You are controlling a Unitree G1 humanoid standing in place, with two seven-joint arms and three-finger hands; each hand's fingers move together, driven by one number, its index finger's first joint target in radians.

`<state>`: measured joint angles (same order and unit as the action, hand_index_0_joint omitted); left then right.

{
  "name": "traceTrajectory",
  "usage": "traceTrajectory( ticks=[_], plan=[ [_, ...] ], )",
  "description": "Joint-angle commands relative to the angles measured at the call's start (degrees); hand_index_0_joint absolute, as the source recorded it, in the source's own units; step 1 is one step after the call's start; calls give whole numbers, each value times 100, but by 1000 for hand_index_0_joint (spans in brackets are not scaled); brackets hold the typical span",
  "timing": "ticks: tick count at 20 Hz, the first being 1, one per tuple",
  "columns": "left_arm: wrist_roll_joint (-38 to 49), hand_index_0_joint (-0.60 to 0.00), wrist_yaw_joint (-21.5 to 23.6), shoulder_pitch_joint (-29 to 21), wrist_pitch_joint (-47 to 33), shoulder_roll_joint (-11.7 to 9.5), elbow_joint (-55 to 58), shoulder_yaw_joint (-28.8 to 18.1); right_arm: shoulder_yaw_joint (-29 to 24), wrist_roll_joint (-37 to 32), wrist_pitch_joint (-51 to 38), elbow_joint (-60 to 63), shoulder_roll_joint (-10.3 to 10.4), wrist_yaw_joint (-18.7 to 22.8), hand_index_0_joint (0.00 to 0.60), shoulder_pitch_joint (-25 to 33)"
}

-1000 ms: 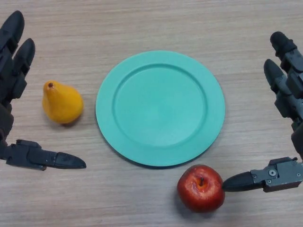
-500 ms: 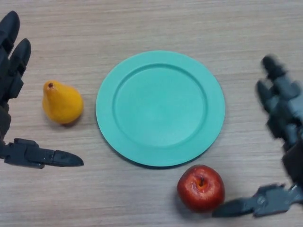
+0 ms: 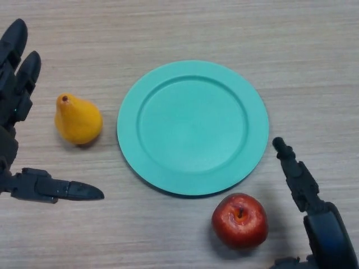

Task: Pick up the red apple and place it on the plate

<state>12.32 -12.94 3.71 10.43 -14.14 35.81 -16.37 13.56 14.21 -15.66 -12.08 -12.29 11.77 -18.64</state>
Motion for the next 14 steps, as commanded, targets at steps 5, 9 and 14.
traceTrajectory(
  ticks=[5,9,14],
  plan=[
    [140,0,308,-39,-886,-87,341,-405,183,-554,-72,-137,118,688,199,283],
    [110,0,390,-65,-937,-89,267,-368,-16,-114,73,570,140,931,600,584],
    [219,0,378,-6,-942,-70,245,-427,-73,-91,360,209,107,675,600,426]
  ],
)
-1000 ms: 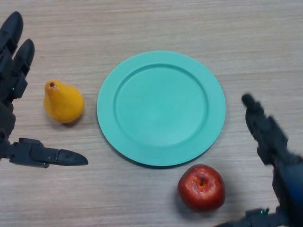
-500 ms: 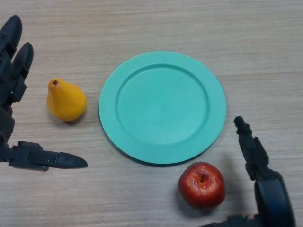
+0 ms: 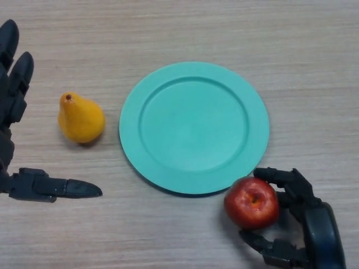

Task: Pick up the red apple and place it on the plate

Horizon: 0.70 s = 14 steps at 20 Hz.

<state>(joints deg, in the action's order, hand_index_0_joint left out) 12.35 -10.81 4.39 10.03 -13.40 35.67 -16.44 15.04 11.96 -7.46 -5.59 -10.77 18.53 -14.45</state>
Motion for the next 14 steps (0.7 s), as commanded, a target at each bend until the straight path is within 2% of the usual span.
traceTrajectory(
  ticks=[1,2,4,7,9,12,14],
  plan=[
    [263,0,140,-51,-933,-136,239,-448,-258,69,-262,-735,-48,-98,600,-23],
    [278,0,142,-40,-956,-131,230,-466,-285,-30,38,-1136,-60,-232,600,-58],
    [345,0,149,-54,-913,-149,246,-502,-303,247,662,-1925,-119,-542,600,94],
    [597,0,240,-113,-698,-153,415,-440,-350,1030,1124,-2309,-52,-1259,600,1012],
    [620,0,250,-116,-648,-141,494,-333,-270,1122,1423,-2143,-21,-1545,600,1784],
    [699,0,216,-56,-433,-109,716,-256,85,870,1638,-1484,-12,-1474,600,2652],
    [657,0,161,-4,-418,-74,795,-229,361,590,1665,-1030,-11,-1171,600,3021]
  ],
)
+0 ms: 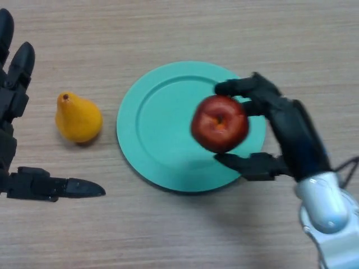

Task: Pick up the red apple and place it on the plate

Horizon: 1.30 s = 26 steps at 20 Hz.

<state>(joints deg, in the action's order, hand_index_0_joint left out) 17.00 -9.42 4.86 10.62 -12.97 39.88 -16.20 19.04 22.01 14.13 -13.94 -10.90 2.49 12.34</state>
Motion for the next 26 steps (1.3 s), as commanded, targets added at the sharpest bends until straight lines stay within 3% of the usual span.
traceTrajectory(
  ticks=[1,3,5,8,11,15,19,23,26],
  plan=[
    [165,0,-28,11,-491,-85,407,-226,80,-533,-498,45,1,647,600,506],
    [153,0,-61,90,-465,-25,457,-188,215,-695,-379,384,2,1003,600,688],
    [158,0,-67,109,-455,-15,473,-186,237,-591,-364,477,2,1006,400,718],
    [184,0,-212,270,-521,66,454,-193,296,106,-381,872,2,792,0,764],
    [153,0,-218,312,-607,96,395,-177,353,-103,-90,561,2,701,0,763],
    [149,0,-198,259,-465,47,376,-171,247,-741,292,-65,2,870,0,698],
    [16,0,-206,196,-278,14,555,-95,-356,-806,704,-1503,2,397,0,235],
    [-162,0,-254,252,-388,89,572,135,-997,-787,10,-2645,2,-254,0,-892],
    [-477,0,-237,395,-872,172,471,405,-1298,-1143,-356,-3273,-63,-450,0,-1794]
  ],
)
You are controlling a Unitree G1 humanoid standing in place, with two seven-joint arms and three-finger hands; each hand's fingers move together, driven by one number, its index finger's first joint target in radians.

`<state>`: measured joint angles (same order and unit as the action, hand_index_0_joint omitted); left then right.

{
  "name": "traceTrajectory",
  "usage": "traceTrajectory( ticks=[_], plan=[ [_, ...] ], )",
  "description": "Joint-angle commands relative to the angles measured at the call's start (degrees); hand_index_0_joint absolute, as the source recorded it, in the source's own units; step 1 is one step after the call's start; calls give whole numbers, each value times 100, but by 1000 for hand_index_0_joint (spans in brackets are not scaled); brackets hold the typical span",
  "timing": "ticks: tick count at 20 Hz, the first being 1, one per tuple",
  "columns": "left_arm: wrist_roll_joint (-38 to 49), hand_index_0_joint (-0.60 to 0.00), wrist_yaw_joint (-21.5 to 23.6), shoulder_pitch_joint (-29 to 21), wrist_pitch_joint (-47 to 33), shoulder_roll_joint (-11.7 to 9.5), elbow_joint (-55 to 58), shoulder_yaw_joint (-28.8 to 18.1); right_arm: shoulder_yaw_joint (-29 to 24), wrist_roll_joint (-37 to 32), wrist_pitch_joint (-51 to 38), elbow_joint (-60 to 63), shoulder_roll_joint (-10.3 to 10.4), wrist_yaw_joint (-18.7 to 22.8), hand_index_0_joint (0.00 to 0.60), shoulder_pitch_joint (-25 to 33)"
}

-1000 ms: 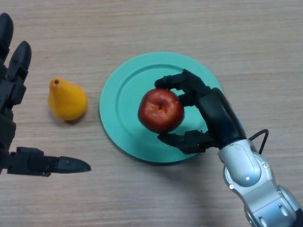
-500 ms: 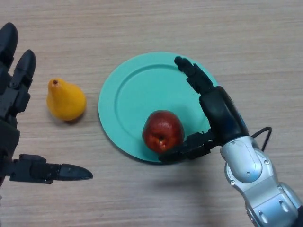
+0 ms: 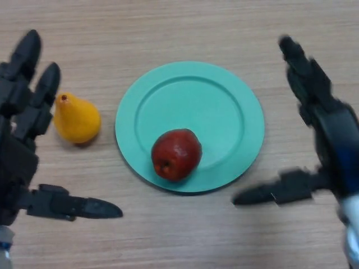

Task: Pick up the red apple and place it on the plate

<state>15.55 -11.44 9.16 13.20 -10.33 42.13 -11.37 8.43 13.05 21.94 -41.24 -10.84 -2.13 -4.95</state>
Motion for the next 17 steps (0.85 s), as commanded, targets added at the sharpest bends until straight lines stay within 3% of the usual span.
traceTrajectory(
  ticks=[1,7,10,14,17],
  plan=[
    [-379,0,6,-9,-1191,-83,218,-23,-320,-326,-1253,-628,-96,1,0,-225],
    [-255,0,173,-200,-138,-201,502,-5,-534,-660,-1000,-1049,-70,-34,0,-390],
    [-374,0,-242,-189,-6,-278,746,-153,-739,-872,-637,-1156,-98,-153,0,-230],
    [-312,0,-499,-41,-586,-155,499,-419,-494,-830,-739,-1115,-113,-314,0,-305],
    [-704,0,-413,84,-1290,-79,195,-381,-765,-1124,-724,-1247,-165,-613,0,-475]
  ],
)
